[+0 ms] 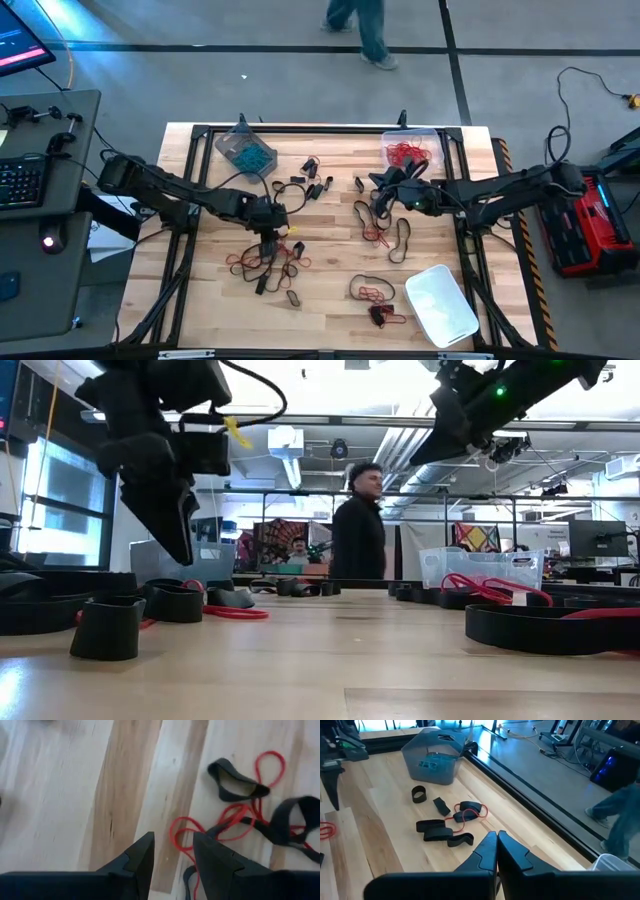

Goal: Sort rubber bands into baskets
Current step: Put the red rubber band into the transparent bin

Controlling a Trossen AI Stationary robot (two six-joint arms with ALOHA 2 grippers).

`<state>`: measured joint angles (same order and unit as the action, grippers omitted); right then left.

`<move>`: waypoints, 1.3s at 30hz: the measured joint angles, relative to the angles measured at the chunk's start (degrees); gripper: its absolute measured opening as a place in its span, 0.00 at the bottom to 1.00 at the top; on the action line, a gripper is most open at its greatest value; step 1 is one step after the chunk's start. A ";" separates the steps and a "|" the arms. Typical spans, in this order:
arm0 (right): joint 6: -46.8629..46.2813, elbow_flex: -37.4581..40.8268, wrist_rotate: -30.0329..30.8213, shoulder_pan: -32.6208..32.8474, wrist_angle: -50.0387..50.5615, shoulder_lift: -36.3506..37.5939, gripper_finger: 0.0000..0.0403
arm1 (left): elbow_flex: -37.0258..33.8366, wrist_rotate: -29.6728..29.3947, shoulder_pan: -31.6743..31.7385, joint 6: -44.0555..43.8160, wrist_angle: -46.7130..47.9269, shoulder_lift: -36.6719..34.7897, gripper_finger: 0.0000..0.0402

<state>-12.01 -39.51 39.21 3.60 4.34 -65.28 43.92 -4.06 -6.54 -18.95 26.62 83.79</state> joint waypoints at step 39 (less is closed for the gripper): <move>0.00 0.04 -9.84 1.49 -1.68 -4.20 0.00 | -0.07 1.48 1.49 6.71 0.24 0.95 0.00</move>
<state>-12.01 -39.46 29.37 5.08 2.66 -69.48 43.86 -2.58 -5.05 -12.24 26.86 84.74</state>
